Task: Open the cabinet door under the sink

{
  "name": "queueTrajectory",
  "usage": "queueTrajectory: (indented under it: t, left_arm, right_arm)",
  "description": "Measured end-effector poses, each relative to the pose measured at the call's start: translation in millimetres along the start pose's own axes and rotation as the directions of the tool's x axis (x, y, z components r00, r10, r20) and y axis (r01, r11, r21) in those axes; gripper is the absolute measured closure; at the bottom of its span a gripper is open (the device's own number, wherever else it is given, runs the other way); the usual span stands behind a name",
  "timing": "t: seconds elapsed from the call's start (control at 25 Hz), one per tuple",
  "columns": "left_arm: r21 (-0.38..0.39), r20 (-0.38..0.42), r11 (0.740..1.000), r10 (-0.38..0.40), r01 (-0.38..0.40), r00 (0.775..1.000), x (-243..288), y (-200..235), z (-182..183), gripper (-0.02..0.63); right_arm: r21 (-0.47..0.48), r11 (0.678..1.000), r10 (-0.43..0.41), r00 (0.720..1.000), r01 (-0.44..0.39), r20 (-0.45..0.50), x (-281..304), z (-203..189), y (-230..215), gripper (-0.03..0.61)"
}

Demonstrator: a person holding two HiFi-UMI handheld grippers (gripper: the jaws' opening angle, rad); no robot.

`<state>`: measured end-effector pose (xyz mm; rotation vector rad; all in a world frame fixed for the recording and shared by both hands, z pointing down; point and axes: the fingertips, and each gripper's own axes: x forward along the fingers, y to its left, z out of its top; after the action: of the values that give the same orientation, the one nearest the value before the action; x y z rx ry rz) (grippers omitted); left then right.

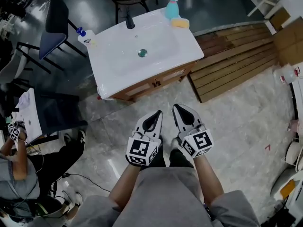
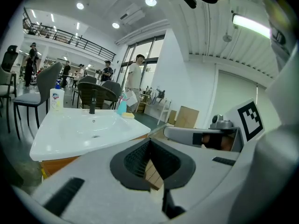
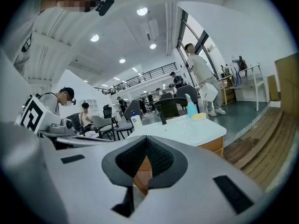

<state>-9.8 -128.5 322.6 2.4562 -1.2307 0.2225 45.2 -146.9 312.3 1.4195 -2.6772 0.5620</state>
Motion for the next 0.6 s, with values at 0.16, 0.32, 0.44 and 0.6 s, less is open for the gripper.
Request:
queueTrajectory:
  t: [0.16,0.32,0.44,0.6]
  left_arm:
    - [-0.018,-0.020,0.999,-0.038,0.038,0.999,11,22,-10,0.609]
    - [-0.019,-0.034,0.998,-0.061,0.061,0.998,24,43,-21,0.609]
    - [-0.023,-0.048,0.998,-0.066,0.065,0.997,36,57,-33,0.609]
    - [-0.031,-0.071,0.997,-0.067,0.065,0.995,54,73,-52,0.609]
  right_arm:
    - [-0.003,0.999,-0.034,0.999,0.034,-0.017,25,-10,-4,0.569]
    - [-0.011,0.999,-0.054,0.998,0.053,-0.024,47,-19,-8,0.568]
    - [-0.022,0.998,-0.054,0.998,0.054,-0.041,61,-32,-14,0.568]
    - [-0.012,0.999,-0.053,0.997,0.053,-0.057,80,-50,-27,0.568]
